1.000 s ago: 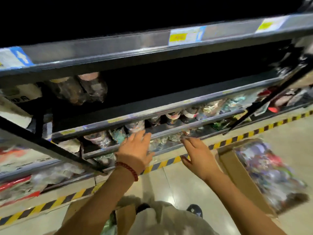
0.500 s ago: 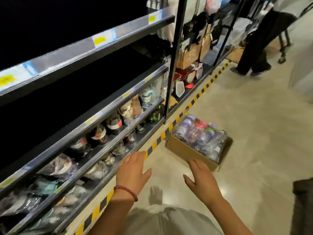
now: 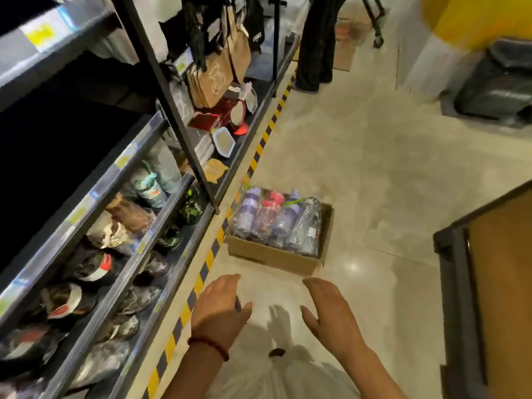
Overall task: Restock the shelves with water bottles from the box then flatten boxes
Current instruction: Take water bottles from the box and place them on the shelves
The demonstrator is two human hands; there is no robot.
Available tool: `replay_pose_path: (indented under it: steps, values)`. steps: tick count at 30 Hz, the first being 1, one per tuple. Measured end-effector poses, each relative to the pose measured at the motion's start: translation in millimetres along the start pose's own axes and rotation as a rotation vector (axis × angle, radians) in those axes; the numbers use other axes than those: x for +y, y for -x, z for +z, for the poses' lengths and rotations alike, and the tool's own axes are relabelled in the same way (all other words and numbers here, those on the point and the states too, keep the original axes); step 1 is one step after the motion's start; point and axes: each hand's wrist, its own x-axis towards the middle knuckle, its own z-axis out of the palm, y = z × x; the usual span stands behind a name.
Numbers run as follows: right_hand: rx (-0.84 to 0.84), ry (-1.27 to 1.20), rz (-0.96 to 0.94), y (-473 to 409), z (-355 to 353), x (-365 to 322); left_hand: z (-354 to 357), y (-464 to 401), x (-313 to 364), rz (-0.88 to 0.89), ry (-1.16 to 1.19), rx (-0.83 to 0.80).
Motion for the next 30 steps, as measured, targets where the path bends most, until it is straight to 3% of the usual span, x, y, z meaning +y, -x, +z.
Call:
replay_pose_path:
  steps: [12,17,26,30]
  values:
    - [-0.055,-0.094,0.295,-150,4,41,-7,-214,19,0.136,0.009,-0.176]
    - [0.011,-0.205,0.447,-247,14,66,10,-325,24,0.152,0.01,-0.293]
    - [-0.107,-0.427,0.762,-350,100,169,121,-470,34,0.039,0.102,-0.457]
    - [-0.164,-0.464,0.849,-374,147,224,191,-505,23,-0.102,0.204,-0.503]
